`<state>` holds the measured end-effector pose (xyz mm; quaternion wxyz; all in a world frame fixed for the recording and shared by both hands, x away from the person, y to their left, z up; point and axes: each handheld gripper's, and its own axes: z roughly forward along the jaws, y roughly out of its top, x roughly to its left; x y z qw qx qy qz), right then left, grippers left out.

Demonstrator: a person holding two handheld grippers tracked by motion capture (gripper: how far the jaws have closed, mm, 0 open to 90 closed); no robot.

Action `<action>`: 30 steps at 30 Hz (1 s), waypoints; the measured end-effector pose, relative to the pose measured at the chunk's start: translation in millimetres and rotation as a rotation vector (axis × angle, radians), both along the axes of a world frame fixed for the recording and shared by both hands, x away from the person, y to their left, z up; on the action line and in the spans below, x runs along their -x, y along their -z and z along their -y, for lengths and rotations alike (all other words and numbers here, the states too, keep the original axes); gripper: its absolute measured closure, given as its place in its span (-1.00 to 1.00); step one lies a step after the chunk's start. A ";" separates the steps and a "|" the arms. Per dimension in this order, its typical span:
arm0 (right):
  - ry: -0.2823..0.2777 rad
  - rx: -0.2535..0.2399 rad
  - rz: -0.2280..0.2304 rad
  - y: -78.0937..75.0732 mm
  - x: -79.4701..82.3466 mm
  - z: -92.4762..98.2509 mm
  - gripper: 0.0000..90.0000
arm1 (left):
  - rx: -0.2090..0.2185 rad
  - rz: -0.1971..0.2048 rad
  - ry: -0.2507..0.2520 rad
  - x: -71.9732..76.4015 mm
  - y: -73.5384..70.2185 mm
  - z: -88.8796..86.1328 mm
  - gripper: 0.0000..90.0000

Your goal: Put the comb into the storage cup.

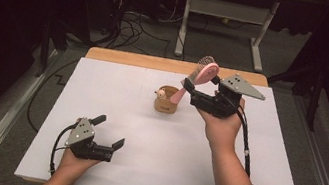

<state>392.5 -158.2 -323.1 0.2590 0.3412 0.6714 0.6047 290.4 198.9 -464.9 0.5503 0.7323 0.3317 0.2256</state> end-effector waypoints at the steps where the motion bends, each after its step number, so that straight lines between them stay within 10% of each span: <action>1: 0.003 0.004 0.001 0.3 -1.5 -0.8 -0.55 | 0.001 0.000 0.001 0.0 0.0 0.0 -1.00; 30: 0.044 0.003 -0.021 11.0 -34.1 -16.3 -0.55 | 0.015 -0.006 -0.001 -0.4 0.1 -2.6 -1.00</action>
